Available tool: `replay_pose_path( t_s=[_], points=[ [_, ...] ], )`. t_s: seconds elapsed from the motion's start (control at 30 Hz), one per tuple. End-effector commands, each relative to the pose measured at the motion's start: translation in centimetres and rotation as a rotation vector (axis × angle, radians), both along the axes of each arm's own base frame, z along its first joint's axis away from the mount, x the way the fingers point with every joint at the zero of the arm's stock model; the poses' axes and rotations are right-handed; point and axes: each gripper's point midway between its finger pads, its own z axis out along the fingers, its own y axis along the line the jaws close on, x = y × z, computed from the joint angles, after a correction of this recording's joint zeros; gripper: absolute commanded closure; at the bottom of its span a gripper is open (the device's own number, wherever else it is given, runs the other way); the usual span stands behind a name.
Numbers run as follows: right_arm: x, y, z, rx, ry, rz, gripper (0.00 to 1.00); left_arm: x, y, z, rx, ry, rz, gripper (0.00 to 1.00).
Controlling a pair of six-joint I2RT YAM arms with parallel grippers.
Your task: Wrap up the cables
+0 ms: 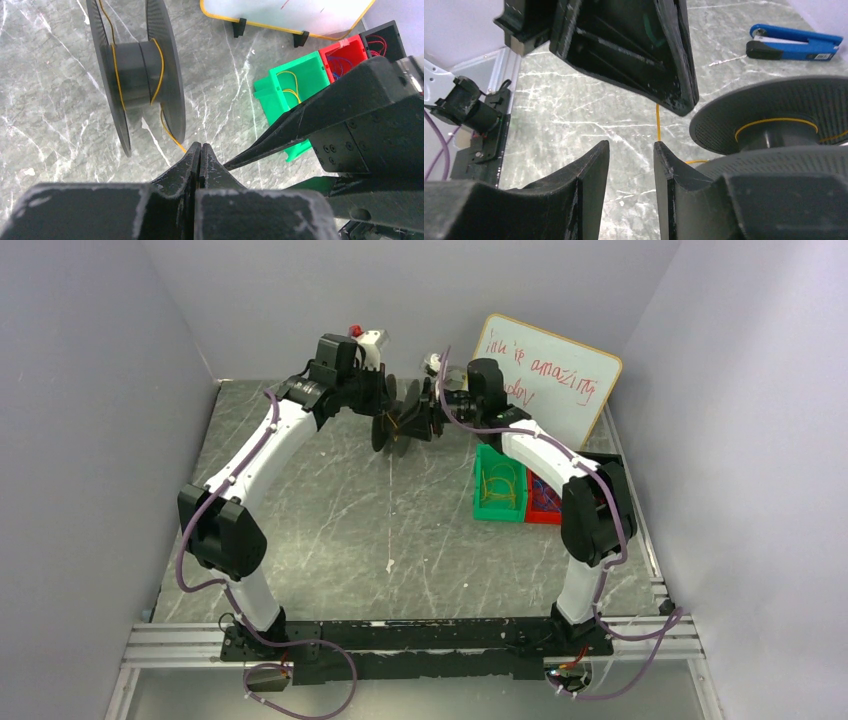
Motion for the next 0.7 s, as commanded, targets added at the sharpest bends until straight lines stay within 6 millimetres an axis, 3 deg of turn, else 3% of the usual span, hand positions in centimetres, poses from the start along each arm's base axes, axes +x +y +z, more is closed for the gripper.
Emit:
replay_pose_path(
  t_s=[0.0,0.3,0.67],
  points=[
    [0.5,0.3,2.8,-0.017,-0.141,-0.004,0.59,0.1,0.1,1.6,-0.032,-0.037,0.023,0.97],
    [1.7,1.7,1.7,-0.087,-0.174,-0.047,0.58,0.3,0.1,1.5,-0.039,-0.026,0.025,0.97],
    [3.5,1.8,2.3,-0.137,-0.234,-0.108,0.58,-0.2,-0.2,2.1,-0.059,-0.025,0.005,0.98]
  ],
)
